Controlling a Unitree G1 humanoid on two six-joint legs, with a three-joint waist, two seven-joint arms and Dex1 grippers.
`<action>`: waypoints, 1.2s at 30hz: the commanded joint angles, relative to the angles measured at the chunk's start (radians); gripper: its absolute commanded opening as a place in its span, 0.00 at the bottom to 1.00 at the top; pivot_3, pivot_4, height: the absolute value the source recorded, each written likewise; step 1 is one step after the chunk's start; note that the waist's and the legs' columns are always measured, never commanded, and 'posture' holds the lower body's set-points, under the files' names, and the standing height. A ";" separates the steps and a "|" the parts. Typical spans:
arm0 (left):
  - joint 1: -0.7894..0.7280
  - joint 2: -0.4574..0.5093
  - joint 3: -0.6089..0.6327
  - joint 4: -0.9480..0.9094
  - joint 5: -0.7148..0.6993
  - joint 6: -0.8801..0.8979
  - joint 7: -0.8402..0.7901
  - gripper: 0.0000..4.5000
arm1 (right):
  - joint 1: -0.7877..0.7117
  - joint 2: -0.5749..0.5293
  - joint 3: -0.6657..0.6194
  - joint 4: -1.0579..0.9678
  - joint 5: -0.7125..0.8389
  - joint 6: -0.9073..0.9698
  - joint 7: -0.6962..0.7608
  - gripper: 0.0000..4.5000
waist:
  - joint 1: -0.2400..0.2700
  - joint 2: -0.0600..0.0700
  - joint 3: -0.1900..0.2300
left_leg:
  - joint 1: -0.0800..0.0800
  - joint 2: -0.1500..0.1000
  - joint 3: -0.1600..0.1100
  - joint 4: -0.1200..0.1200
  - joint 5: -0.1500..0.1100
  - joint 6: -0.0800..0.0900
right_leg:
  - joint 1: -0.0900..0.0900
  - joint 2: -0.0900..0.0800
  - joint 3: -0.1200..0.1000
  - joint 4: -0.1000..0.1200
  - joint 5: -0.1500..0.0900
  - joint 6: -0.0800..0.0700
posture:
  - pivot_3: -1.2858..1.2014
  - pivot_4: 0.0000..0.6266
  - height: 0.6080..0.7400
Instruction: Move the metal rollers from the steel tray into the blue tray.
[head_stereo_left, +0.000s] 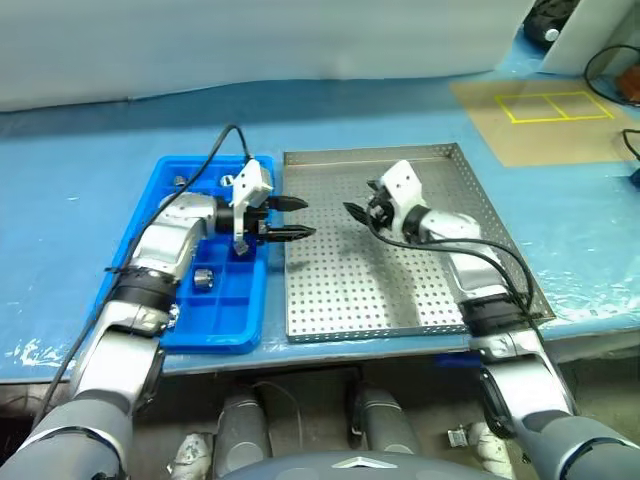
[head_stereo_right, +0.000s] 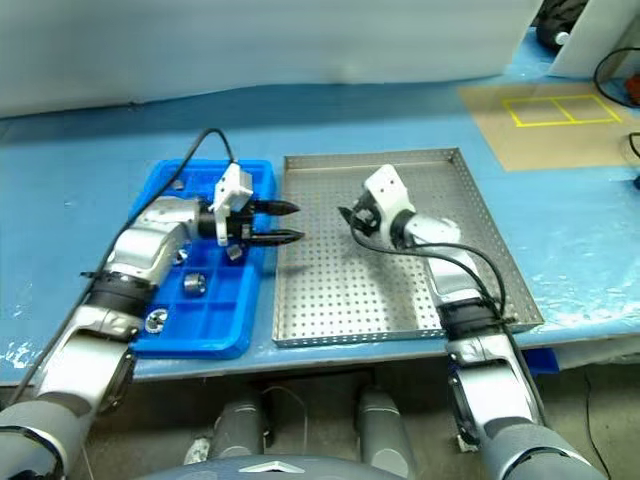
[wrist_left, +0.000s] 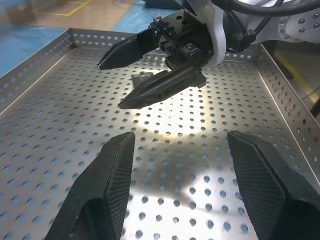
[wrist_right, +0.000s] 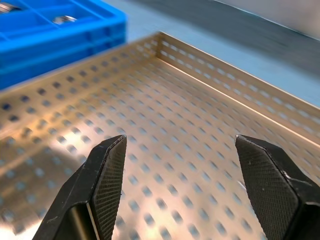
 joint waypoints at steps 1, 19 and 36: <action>-0.065 -0.043 -0.010 0.092 0.027 -0.076 -0.050 0.69 | 0.054 -0.013 -0.054 -0.134 0.017 0.059 -0.061 0.79 | -0.012 0.000 0.000 | 0.000 0.000 0.000 0.001 0.000 0.001 | 0.000 0.000 0.000 0.000 0.000 0.000 | 0.30 0.24 1.00; -0.065 -0.069 0.029 0.135 0.063 -0.118 -0.069 0.69 | -0.029 0.005 -0.070 0.349 -0.011 -0.116 -0.183 0.79 | -0.053 0.000 0.000 | 0.002 -0.001 0.001 0.015 -0.009 0.014 | 0.008 -0.001 0.002 0.000 0.001 0.001 | 0.33 0.24 1.00; 0.004 -0.032 0.041 0.009 0.055 -0.048 -0.040 0.69 | -0.118 0.014 -0.073 0.625 -0.007 -0.256 -0.192 0.40 | -0.048 0.000 0.000 | 0.004 0.000 0.001 0.019 -0.010 0.016 | 0.013 -0.002 0.000 0.000 0.001 0.000 | 0.34 0.24 1.00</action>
